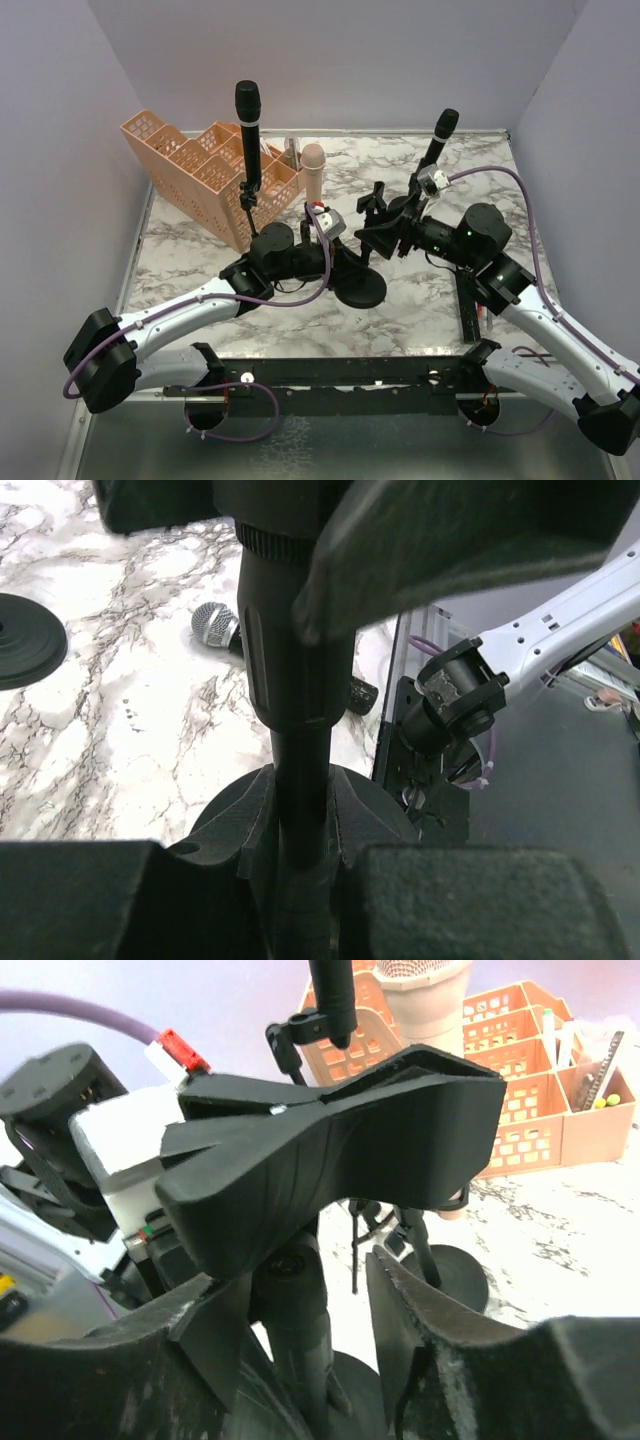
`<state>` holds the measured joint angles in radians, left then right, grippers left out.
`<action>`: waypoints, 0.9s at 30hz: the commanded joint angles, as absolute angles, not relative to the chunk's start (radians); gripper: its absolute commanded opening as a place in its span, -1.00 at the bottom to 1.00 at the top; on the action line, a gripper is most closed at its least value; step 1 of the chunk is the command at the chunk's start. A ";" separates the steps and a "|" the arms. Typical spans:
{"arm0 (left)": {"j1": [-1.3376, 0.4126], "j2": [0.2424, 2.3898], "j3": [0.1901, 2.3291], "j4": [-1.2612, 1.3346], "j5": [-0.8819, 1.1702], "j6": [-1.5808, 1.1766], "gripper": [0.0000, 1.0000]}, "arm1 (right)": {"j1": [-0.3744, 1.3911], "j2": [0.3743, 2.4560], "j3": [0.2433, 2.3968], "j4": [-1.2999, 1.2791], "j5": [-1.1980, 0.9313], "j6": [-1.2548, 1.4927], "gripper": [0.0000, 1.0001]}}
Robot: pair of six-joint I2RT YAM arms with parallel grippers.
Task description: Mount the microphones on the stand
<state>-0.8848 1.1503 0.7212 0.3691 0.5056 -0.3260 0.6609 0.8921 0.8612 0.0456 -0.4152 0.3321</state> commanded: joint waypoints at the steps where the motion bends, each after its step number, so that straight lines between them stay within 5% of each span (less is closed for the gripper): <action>1: -0.885 1.150 0.724 0.439 0.467 -0.346 -1.00 | 0.664 0.884 0.842 0.180 -0.344 0.412 -0.04; 14: -0.885 1.163 0.653 0.438 0.500 -0.332 -1.00 | 0.665 0.868 0.874 0.244 -0.116 0.471 -0.52; 27: -0.886 1.229 0.603 0.364 0.460 -0.307 -1.00 | 0.664 0.906 0.960 0.259 0.008 0.448 -0.54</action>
<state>-0.8837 1.2079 0.6201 0.4042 0.4789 -0.3241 0.6617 0.9150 0.9138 0.1703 -0.0593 0.4438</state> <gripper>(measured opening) 0.181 0.263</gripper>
